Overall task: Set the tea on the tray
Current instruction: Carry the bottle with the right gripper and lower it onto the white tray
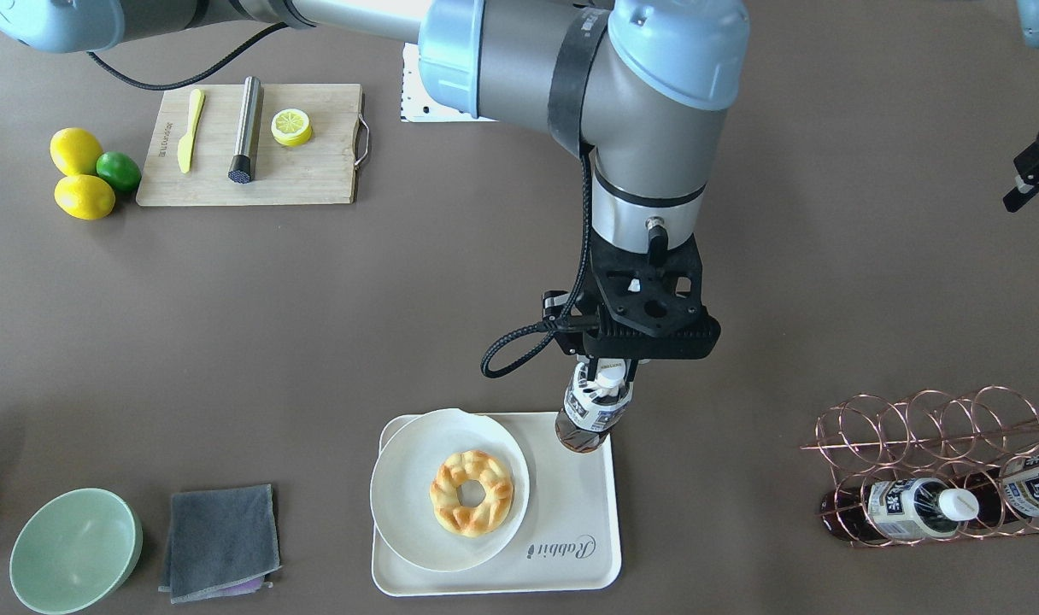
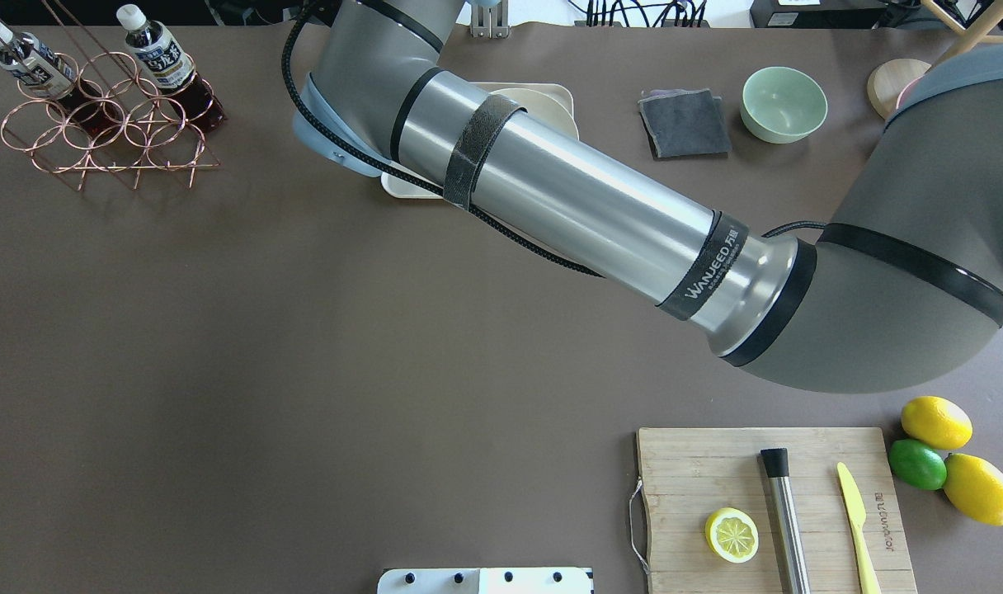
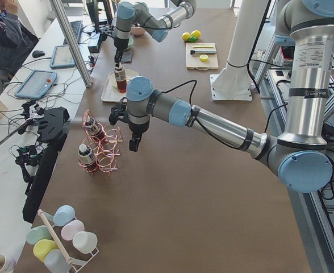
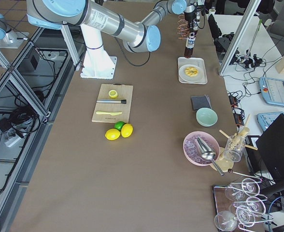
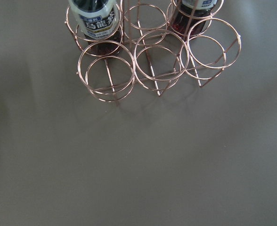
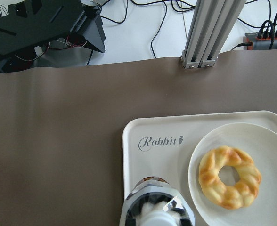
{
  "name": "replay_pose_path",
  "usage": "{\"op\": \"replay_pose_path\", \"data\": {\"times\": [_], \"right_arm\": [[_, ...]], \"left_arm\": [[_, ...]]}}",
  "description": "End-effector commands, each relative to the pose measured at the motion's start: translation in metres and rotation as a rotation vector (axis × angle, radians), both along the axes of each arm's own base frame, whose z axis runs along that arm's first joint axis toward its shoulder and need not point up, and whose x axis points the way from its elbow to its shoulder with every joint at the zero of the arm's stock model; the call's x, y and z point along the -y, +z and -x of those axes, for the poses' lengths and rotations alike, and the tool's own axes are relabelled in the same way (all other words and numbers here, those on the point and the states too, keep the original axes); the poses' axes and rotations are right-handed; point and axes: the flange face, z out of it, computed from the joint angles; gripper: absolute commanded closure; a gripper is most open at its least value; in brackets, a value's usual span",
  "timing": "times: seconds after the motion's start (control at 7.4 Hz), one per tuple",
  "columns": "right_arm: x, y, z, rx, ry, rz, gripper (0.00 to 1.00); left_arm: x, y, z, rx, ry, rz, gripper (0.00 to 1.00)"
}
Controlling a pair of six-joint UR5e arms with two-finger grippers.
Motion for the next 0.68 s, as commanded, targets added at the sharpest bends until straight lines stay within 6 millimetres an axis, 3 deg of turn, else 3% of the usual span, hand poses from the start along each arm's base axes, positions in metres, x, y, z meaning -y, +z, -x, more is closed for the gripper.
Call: {"op": "replay_pose_path", "data": {"times": [0.0,0.27,0.41,0.54], "right_arm": [[0.036,0.039,0.011,0.0,-0.002,0.026,1.0],[0.04,0.059,0.024,-0.016,-0.01,0.045,1.0],[0.039,0.062,0.028,-0.017,-0.017,0.054,1.0],[0.039,0.05,0.023,0.011,-0.038,0.066,1.0]], "left_arm": [[-0.008,0.011,0.043,0.019,-0.008,0.045,0.03],[-0.014,0.009,0.044,0.02,-0.009,0.044,0.03],[-0.016,0.007,0.045,0.019,-0.011,0.043,0.03],[-0.017,0.004,0.047,0.018,-0.017,0.037,0.03]]}}
